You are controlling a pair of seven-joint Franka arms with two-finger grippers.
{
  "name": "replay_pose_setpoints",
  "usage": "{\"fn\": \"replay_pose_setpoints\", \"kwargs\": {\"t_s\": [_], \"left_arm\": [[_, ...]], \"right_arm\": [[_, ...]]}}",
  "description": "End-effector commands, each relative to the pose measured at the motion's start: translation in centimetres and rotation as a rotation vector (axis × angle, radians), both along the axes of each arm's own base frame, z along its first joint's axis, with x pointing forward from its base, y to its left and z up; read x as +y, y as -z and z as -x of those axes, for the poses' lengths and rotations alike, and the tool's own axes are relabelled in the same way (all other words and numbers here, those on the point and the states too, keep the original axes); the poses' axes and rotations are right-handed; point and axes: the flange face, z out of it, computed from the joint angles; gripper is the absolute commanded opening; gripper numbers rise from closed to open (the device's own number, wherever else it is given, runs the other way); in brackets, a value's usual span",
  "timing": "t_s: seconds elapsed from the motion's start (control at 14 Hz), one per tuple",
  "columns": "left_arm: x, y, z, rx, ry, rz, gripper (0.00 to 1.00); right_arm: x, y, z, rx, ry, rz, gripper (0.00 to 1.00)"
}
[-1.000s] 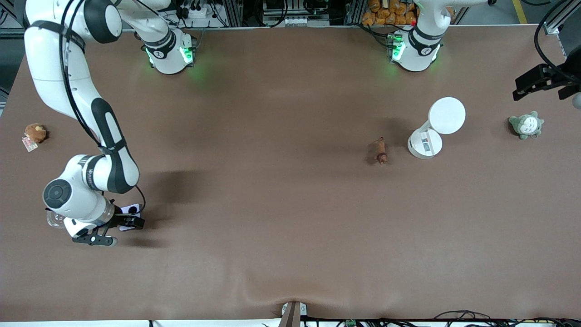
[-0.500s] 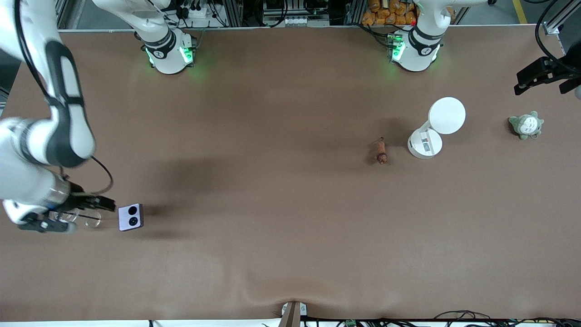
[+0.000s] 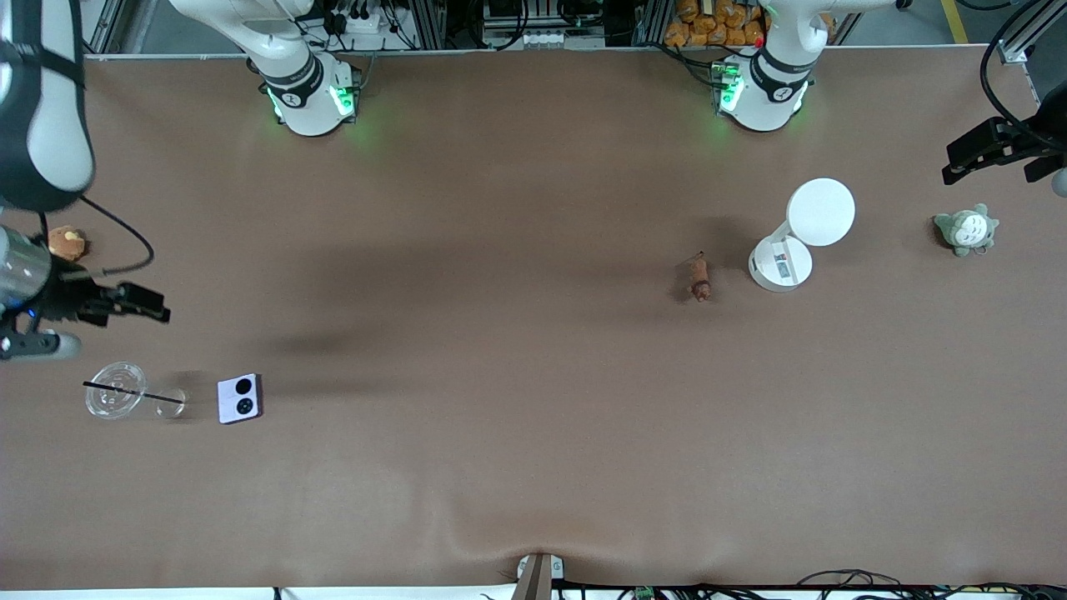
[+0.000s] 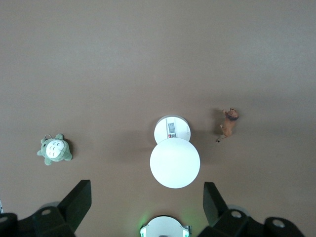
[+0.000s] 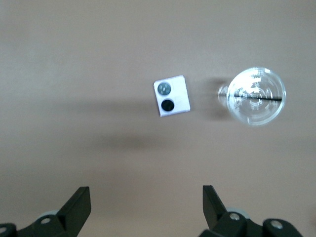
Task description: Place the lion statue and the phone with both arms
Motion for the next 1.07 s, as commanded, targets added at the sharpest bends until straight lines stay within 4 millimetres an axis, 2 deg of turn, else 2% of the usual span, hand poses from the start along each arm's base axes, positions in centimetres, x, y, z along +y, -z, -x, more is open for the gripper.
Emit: {"fn": "replay_pose_setpoints", "kwargs": {"t_s": [0.0, 0.07, 0.29, 0.5, 1.0], "left_arm": [[-0.1, -0.2, -0.4, -0.005, 0.002, 0.004, 1.0], [-0.2, 0.4, -0.8, 0.008, 0.005, 0.005, 1.0], [-0.7, 0.5, -0.9, 0.006, 0.005, 0.019, 1.0], [-0.4, 0.5, -0.9, 0.005, -0.001, 0.06, 1.0], [-0.6, 0.5, -0.9, 0.005, -0.002, 0.059, 1.0]], "right_arm": [[-0.9, -4.2, 3.6, 0.011, 0.001, -0.011, 1.0], [-1.0, -5.2, 4.3, 0.018, 0.002, -0.012, 1.0], [-0.8, -9.0, 5.8, 0.054, 0.021, 0.003, 1.0], [-0.6, -11.3, 7.0, 0.068, 0.061, 0.012, 1.0], [-0.6, -12.0, 7.8, 0.073, 0.1, 0.03, 1.0]]}}
